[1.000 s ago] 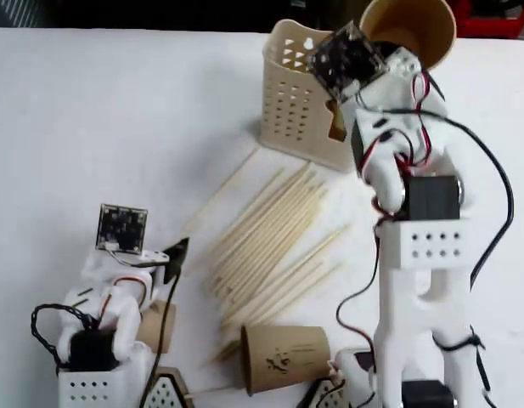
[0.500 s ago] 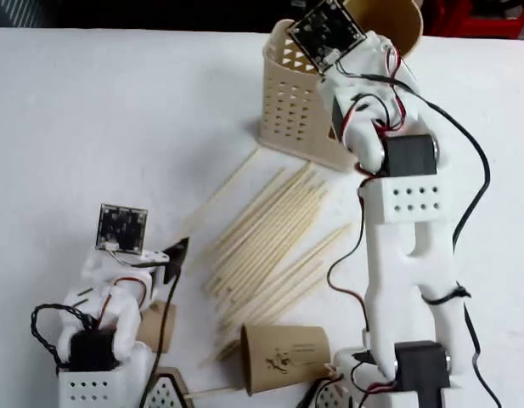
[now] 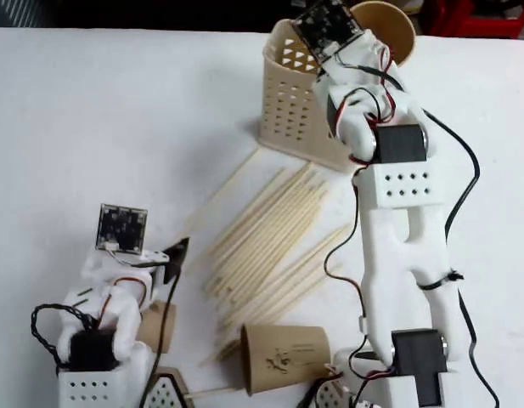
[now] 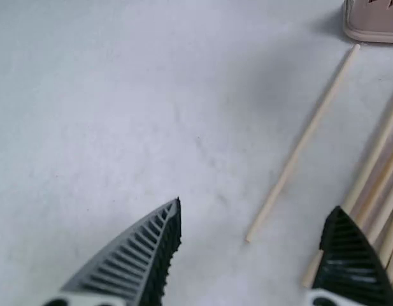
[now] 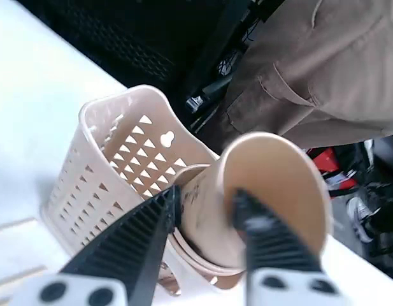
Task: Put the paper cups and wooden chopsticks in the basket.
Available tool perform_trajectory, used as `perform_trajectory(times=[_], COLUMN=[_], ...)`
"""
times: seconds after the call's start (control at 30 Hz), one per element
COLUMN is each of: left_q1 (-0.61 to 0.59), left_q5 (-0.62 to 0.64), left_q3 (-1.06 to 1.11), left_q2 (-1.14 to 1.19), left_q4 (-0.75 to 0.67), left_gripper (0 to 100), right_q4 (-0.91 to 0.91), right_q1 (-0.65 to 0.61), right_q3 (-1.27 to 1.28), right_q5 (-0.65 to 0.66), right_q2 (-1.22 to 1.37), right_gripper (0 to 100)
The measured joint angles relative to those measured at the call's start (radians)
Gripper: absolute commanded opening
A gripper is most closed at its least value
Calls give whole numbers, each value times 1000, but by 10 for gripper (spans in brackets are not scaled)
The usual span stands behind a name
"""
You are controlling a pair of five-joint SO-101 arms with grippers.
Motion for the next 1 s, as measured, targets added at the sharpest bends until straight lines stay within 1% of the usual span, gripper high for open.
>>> perform_trajectory(times=[0.1, 0.23, 0.37, 0.5, 0.83, 0.9, 1.0], left_q1=[0, 0, 0, 0, 0, -9, -34], left_q5=[0, 0, 0, 0, 0, 0, 0], left_q3=[0, 0, 0, 0, 0, 0, 0], left_q2=[0, 0, 0, 0, 0, 0, 0], left_q4=[0, 0, 0, 0, 0, 0, 0], left_gripper=[347, 347, 347, 347, 347, 347, 347], right_q4=[9, 87, 227, 394, 835, 884, 896], right_q1=[0, -26, -71, -121, -244, -273, -301], right_q3=[0, 0, -3, -3, -5, -3, 49], right_q5=[-38, -44, -44, -44, -46, -54, -54], right_q2=[-21, -114, -224, -307, -347, -347, -373], right_gripper=[281, 244, 223, 223, 223, 223, 223])
